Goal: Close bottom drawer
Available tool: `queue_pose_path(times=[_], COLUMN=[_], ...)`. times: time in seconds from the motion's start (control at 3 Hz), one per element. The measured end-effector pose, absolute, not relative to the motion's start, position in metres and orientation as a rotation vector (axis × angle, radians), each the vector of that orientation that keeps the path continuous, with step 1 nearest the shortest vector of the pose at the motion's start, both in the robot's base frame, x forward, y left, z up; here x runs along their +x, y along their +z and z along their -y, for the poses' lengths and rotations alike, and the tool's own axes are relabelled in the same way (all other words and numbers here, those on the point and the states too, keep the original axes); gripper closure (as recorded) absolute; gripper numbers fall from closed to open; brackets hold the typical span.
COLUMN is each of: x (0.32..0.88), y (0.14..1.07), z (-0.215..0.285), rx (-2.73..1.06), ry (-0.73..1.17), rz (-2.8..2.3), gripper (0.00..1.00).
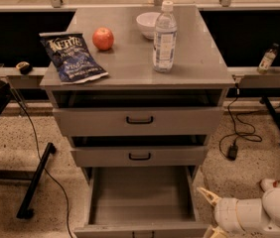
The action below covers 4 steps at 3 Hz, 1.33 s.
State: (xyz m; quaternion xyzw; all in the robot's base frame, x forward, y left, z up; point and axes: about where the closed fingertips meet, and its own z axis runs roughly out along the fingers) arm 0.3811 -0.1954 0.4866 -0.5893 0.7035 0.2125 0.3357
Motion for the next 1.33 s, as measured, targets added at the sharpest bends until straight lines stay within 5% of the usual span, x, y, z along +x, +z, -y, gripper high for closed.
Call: queue_pose_path(times=[0.67, 1.33], x=[0.388, 0.373], y=[0.392, 0.322], z=[0.147, 0.116], rx=[-1.531, -1.494], ry=[0.775, 0.785], rz=[-1.765, -1.635], gripper=[0.0, 0.0])
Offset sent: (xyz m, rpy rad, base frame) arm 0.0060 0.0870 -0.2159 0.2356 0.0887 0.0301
